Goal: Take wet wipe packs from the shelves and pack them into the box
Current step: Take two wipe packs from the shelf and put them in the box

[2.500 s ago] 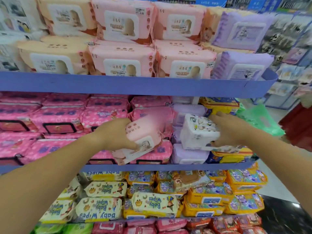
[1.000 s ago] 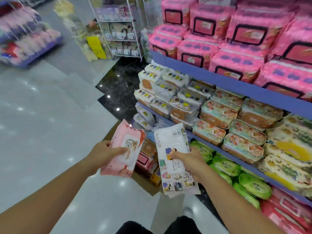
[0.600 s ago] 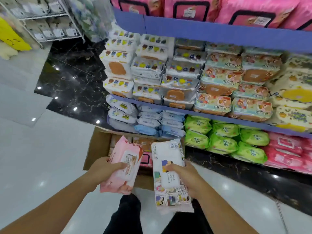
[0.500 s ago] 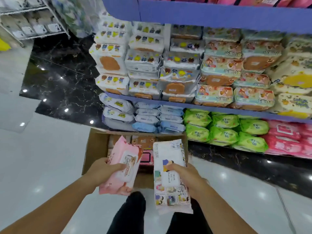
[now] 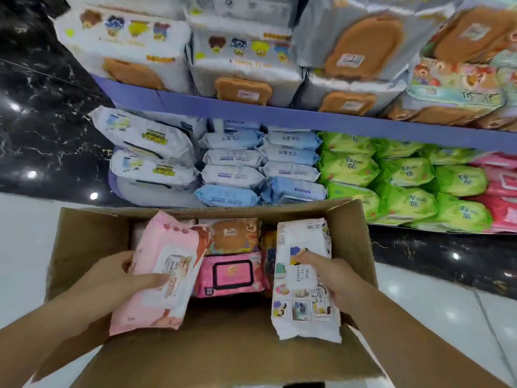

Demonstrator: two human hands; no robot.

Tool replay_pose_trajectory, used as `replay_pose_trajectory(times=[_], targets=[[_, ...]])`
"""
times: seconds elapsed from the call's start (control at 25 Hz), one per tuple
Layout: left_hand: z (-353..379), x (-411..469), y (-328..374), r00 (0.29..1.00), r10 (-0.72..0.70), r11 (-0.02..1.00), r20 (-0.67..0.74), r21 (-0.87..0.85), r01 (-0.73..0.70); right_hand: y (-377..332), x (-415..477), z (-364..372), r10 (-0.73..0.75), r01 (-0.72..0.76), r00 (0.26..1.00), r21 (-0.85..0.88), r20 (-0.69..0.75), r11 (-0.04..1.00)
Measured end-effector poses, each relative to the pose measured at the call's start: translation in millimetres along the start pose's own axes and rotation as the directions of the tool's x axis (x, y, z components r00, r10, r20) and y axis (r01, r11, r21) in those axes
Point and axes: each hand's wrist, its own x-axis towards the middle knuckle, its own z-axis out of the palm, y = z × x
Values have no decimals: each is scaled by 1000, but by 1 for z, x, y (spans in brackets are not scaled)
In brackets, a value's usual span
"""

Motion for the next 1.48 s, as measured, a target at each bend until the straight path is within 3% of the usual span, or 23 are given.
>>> replay_pose_trajectory(times=[0.16, 0.32, 0.48, 0.64, 0.76, 0.84, 0.88, 0.96, 1.04, 1.16, 1.28, 1.36, 1.48], targets=[[13, 45, -26, 1000, -3, 997, -29, -74, 1, 27, 69, 12, -30, 25, 997, -81, -68, 996], [11, 88, -44, 995, 80, 994, -61, -70, -84, 40, 130, 20, -21, 7, 998, -196, -67, 981], [-12, 112, -32, 954, 296, 935, 39, 195, -298, 36, 167, 13, -34, 48, 998, -396, 44, 917], [-44, 130, 0, 887, 421, 724, 190, 518, -455, 46, 185, 11, -25, 46, 998, -359, 63, 932], [-49, 128, -1, 814, 557, 577, 165, 628, -522, 62, 190, 22, -197, 133, 973, -399, -122, 907], [-32, 123, -17, 678, 732, 380, 69, 784, -491, 72, 187, 34, -331, 147, 905, -534, -267, 833], [-18, 120, -28, 615, 784, 263, 90, 848, -459, 73, 185, 38, -332, 128, 892, -532, -308, 837], [7, 112, -44, 601, 786, 115, 145, 920, -373, 74, 185, 40, -260, 79, 903, -462, -343, 884], [1, 120, -44, 578, 797, 47, 176, 935, -351, 75, 191, 31, -186, 58, 930, -373, -316, 926], [-22, 135, -35, 535, 815, -20, 222, 934, -356, 71, 193, 31, -131, 42, 959, -330, -252, 943], [-15, 133, -39, 540, 827, 26, 157, 948, -316, 62, 188, 42, -148, 3, 956, -494, -254, 869], [-3, 126, -34, 567, 814, 39, 129, 961, -274, 55, 184, 49, -151, -35, 949, -569, -276, 822], [-4, 112, -24, 632, 760, 74, 153, 945, -318, 51, 167, 50, -257, 25, 932, -660, -257, 751]])
